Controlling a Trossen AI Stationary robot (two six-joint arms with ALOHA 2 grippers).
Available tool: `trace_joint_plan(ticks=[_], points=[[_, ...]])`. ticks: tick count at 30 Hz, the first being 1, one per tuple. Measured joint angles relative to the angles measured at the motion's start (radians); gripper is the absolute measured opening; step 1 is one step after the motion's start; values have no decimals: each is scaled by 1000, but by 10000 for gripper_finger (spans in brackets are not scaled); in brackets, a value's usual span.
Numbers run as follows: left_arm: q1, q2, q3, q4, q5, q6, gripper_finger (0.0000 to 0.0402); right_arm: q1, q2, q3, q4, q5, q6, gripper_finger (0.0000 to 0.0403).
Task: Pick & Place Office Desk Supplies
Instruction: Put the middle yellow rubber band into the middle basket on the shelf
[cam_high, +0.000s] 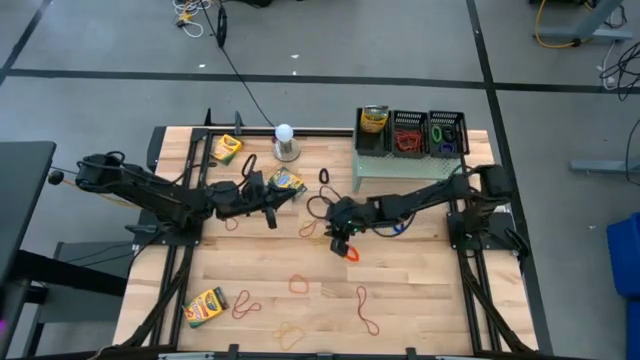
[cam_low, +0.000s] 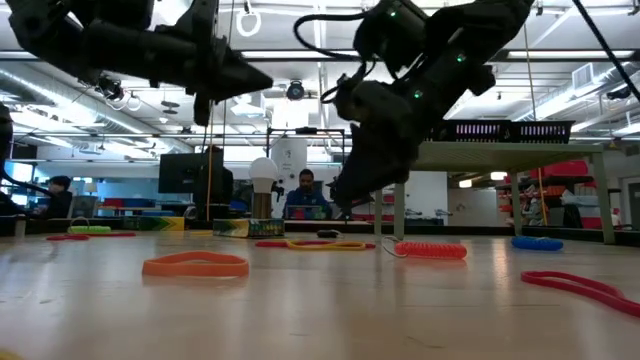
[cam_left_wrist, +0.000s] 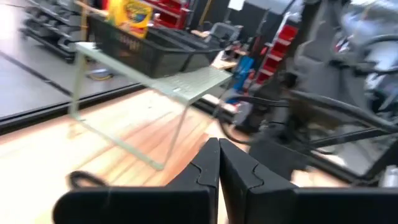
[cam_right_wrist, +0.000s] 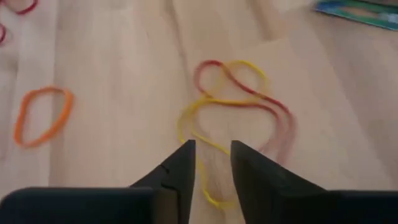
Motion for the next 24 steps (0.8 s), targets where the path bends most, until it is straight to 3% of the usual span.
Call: trace_joint_plan(ticks=[9,17,20,24], points=[[8,0,-2,-52,-25,8,11,49,146,146,-4,51,-46,146],[7,1,-2,-59,-29,-1,11,63,231,209,-50,125,66,186],[7,1,-2,-61,-29,0,11,66,251,226,-71,176,95,174],[6,1,-1,-64,-28,0,11,69,262,237,-73,218,105,122]])
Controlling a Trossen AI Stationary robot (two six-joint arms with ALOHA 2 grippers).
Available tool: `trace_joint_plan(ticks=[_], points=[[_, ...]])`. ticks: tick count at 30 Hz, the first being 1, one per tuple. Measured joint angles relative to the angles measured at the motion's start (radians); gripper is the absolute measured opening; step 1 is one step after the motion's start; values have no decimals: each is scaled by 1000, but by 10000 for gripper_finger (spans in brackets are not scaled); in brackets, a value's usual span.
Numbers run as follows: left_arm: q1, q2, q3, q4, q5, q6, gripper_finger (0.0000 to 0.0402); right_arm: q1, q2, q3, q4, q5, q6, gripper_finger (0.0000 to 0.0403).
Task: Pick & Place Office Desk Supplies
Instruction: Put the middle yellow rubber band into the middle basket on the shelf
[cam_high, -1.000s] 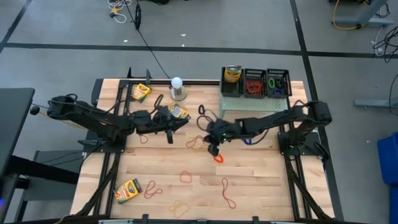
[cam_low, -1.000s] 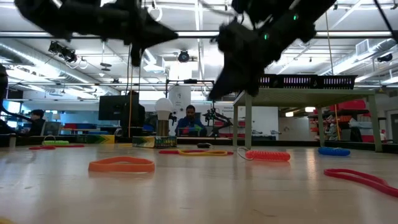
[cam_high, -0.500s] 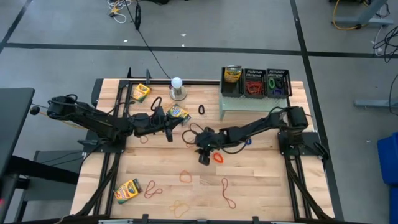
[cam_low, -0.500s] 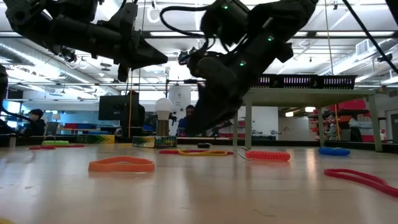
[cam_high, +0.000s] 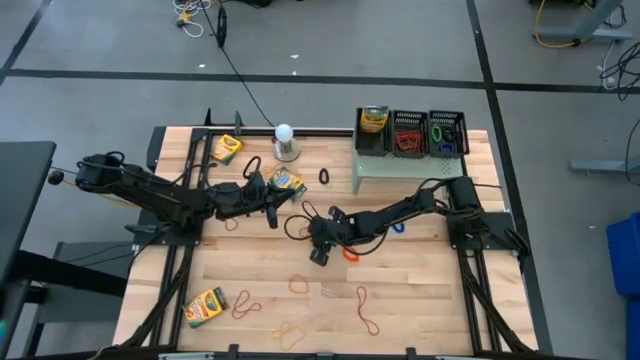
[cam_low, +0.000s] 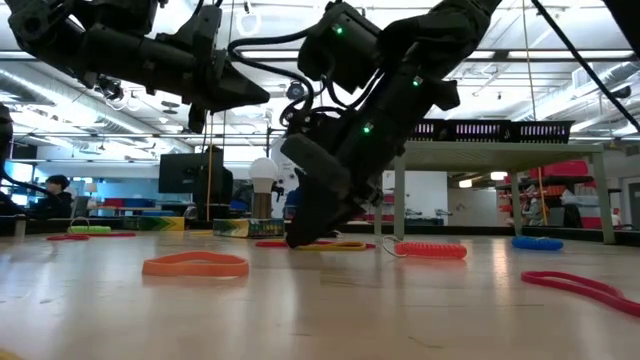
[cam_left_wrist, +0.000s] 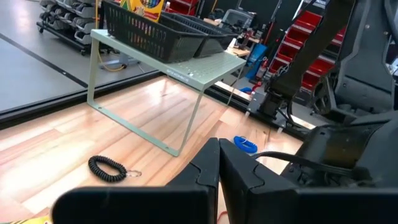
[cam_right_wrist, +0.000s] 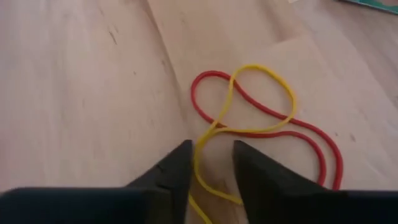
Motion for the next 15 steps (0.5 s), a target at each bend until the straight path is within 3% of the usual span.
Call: trace_joint_plan(ticks=[6,15], points=[[3,0,0,0,-3,0,11,-1,1,0,7,-5,10,13],[8,0,0,3,-41,-13,10,-1,-28,-3,-1,-42,41,4]])
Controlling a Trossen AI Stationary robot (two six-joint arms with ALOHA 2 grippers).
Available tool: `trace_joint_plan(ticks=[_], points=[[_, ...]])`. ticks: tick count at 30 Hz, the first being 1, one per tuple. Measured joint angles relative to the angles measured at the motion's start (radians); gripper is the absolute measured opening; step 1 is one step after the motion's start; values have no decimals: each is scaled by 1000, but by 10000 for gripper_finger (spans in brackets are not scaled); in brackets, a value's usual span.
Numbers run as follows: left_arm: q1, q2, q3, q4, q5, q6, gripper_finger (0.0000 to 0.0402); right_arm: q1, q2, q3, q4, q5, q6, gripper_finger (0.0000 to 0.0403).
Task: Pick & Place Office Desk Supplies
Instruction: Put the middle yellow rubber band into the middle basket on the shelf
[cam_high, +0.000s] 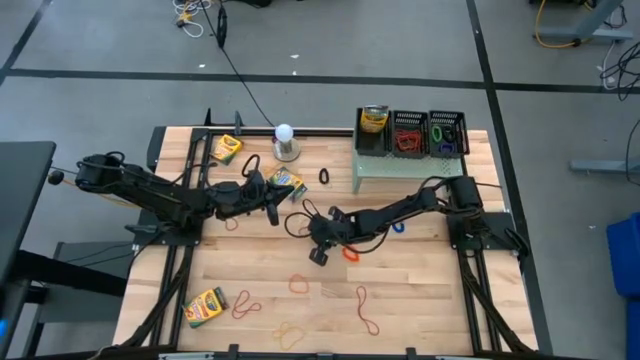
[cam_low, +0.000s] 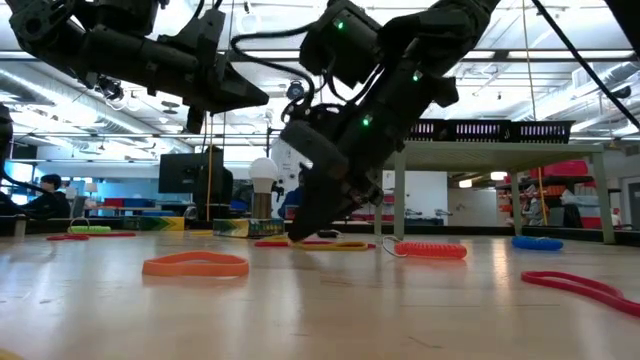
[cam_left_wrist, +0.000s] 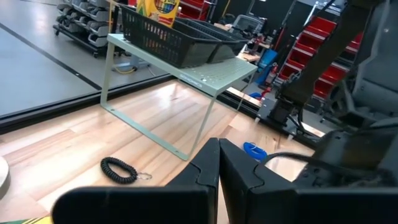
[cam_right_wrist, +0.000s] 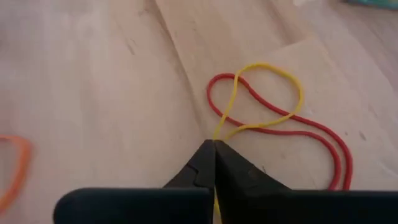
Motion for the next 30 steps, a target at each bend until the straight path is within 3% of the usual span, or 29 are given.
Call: trace_joint_plan(ticks=[8,14,30], points=[[6,0,0,0,-16,0,10,2,-113,0,-21,17,-31,3],[7,0,0,0,-52,13,10,2,-245,0,-90,108,-75,2],[7,0,0,-9,-119,18,9,-54,-696,0,-110,585,-331,0]])
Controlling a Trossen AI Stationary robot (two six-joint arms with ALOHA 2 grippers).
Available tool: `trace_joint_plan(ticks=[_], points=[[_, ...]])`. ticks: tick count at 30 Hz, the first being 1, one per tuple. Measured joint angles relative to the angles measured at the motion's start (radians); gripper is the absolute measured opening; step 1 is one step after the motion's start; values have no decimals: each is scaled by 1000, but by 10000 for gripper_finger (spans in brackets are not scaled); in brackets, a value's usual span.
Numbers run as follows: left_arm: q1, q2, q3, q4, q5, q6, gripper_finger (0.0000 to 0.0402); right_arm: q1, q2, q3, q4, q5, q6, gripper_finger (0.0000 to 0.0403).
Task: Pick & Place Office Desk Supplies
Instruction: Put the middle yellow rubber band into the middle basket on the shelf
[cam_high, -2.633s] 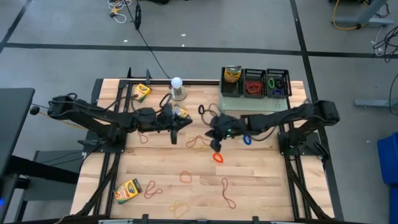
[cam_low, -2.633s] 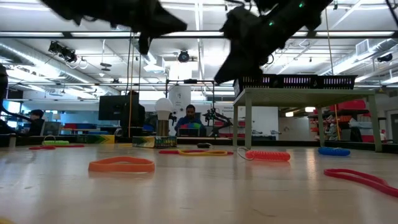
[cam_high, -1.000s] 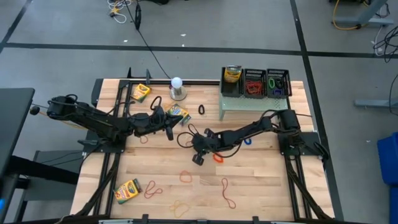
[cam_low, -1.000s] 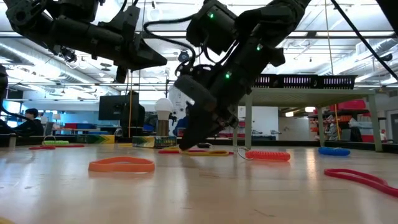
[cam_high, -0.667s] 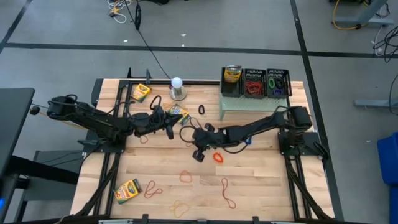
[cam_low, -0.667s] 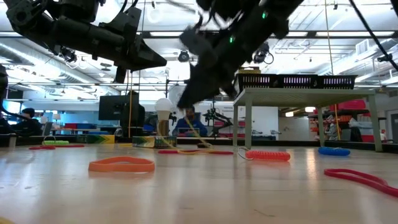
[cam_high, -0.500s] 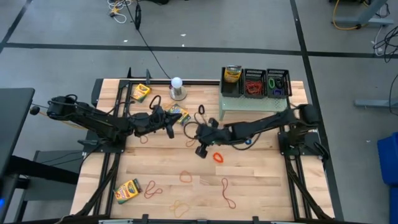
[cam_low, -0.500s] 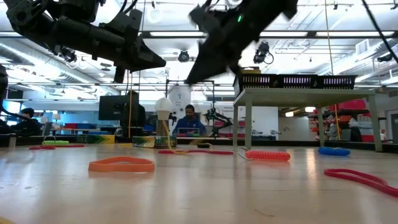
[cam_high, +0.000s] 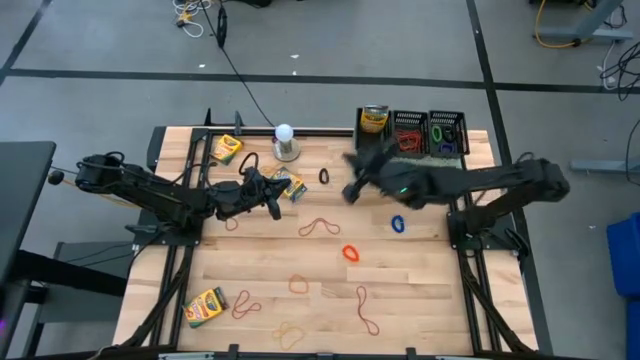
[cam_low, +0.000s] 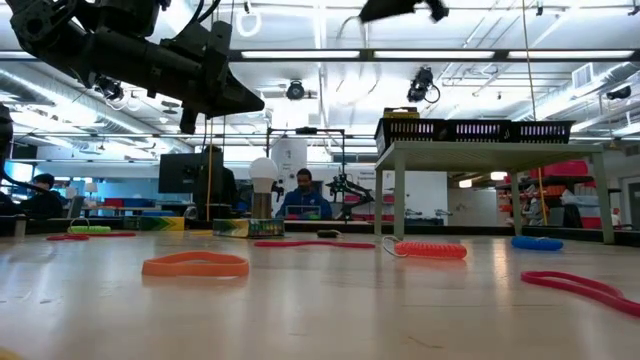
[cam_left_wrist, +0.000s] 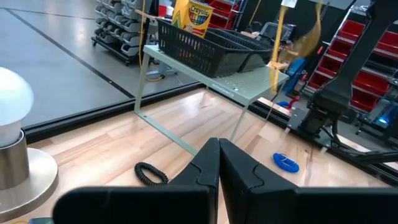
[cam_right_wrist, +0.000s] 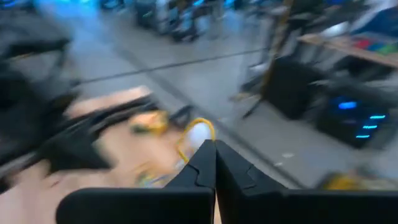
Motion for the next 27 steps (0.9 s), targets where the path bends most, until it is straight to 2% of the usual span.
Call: trace_joint_plan(ticks=[5,12,20,27], points=[[0,0,0,-5,0,0,9,-77,-125,0,-4,118,-85,0],[0,0,0,-23,0,-8,9,-210,-246,0,-87,191,-110,0],[0,0,0,-24,1,-10,9,-389,-259,-10,-391,202,148,0],[0,0,0,-33,1,-10,9,-502,-251,-152,-423,118,338,0]])
